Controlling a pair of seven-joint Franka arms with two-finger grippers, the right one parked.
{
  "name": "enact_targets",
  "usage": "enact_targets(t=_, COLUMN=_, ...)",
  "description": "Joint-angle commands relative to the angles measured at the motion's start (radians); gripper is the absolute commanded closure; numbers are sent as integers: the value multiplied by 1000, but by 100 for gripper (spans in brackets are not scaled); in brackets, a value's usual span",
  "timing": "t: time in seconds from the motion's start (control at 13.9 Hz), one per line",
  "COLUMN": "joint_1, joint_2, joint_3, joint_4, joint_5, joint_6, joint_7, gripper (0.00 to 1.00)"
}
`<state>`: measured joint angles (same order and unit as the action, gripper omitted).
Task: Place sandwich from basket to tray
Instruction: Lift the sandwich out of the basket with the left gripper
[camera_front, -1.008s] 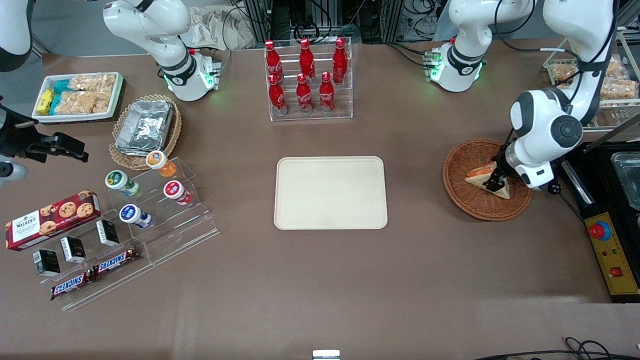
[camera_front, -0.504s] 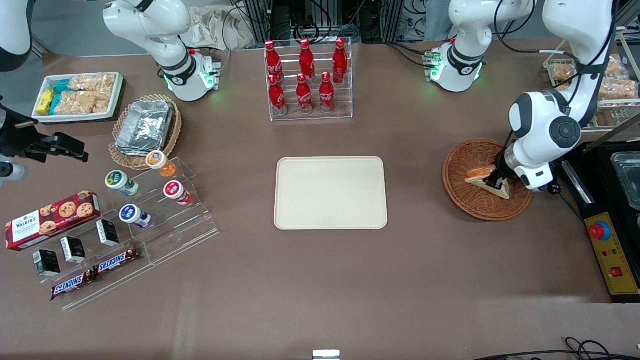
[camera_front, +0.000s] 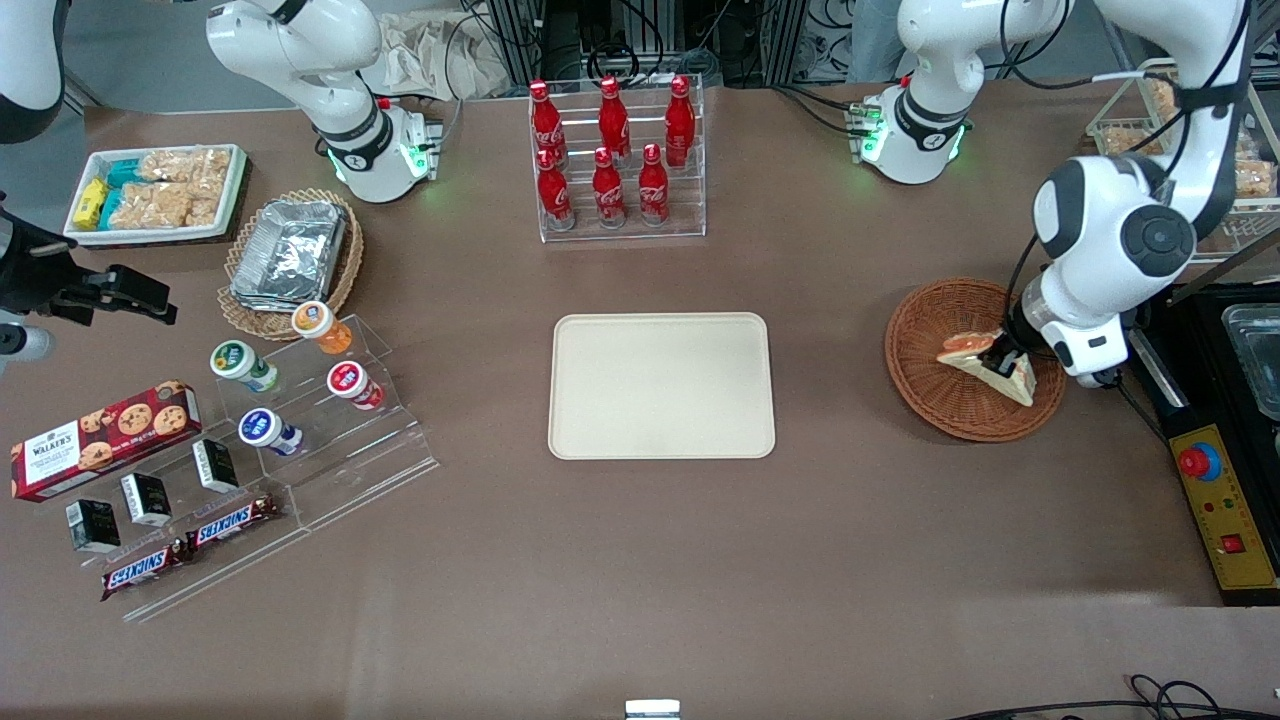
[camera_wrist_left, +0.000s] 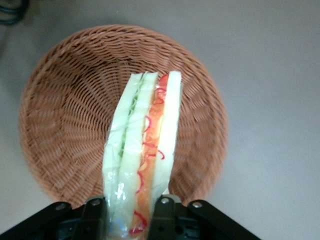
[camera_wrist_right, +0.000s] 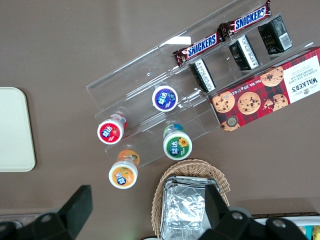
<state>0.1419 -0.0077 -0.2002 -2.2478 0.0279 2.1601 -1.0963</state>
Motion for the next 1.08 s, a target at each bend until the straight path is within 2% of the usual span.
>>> enact_targets(t=0.0, joint_1=-4, joint_2=37, joint_3=-45, joint_4=238, joint_5=-26, joint_6=-240, joint_7=13, gripper=100)
enact_targets(t=0.07, joint_1=-4, joint_2=50, joint_3=-62, joint_4=299, joint_5=-54, joint_6=-308, joint_7=18, gripper=100)
enact_targets(t=0.29, joint_1=-4, joint_2=64, joint_3=-134, joint_4=433, joint_5=-72, joint_6=-452, joint_7=116, gripper=100)
enact_targets(t=0.43, joint_1=-4, joint_2=63, joint_3=-178, joint_4=462, joint_5=-152, joint_6=-503, joint_7=195, gripper=100)
enact_targets(t=0.72, joint_1=-16, joint_2=78, joint_3=-339, joint_4=455, joint_5=-125, joint_6=-433, joint_7=225, gripper=100)
enact_targets(t=1.01, joint_1=-112, joint_2=120, joint_3=-375, joint_4=407, joint_5=-62, joint_6=-344, joint_7=300, gripper=100)
